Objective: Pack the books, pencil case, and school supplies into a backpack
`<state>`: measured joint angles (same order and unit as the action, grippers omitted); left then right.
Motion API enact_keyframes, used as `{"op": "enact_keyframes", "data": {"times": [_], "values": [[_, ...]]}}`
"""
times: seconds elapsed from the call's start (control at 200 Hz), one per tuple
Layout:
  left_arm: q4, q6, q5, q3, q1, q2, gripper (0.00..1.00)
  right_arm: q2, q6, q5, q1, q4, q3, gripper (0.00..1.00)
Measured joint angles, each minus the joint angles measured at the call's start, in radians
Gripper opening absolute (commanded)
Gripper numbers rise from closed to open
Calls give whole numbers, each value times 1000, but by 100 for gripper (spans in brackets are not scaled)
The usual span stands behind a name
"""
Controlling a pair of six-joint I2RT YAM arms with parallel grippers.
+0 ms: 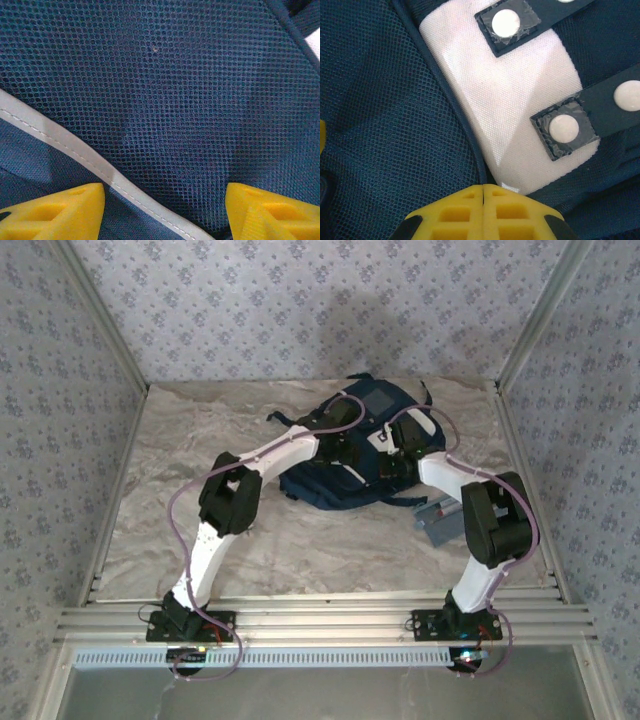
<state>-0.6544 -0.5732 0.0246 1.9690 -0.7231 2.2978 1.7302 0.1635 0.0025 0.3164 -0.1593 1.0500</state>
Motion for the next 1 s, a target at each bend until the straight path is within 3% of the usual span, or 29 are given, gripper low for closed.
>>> {"op": "enact_keyframes", "data": {"times": [0.245,0.49,0.845,0.939,0.959,0.999], "values": [[19,-2,-72,-199,34,-231,66,-71,53,-35,36,10,-28,0],[80,-50,-119,-465,127,-509,70,-82,68,-43,53,43,-61,0],[228,-204,-144,-747,186,-549,71,-108,101,-52,54,85,-97,0],[294,-254,-152,-781,186,-536,63,-113,111,-52,58,87,-101,0],[309,-263,-154,-788,186,-533,58,-113,113,-52,59,87,-103,0],[337,-288,-158,-802,186,-527,38,-117,118,-53,60,87,-104,0]]}}
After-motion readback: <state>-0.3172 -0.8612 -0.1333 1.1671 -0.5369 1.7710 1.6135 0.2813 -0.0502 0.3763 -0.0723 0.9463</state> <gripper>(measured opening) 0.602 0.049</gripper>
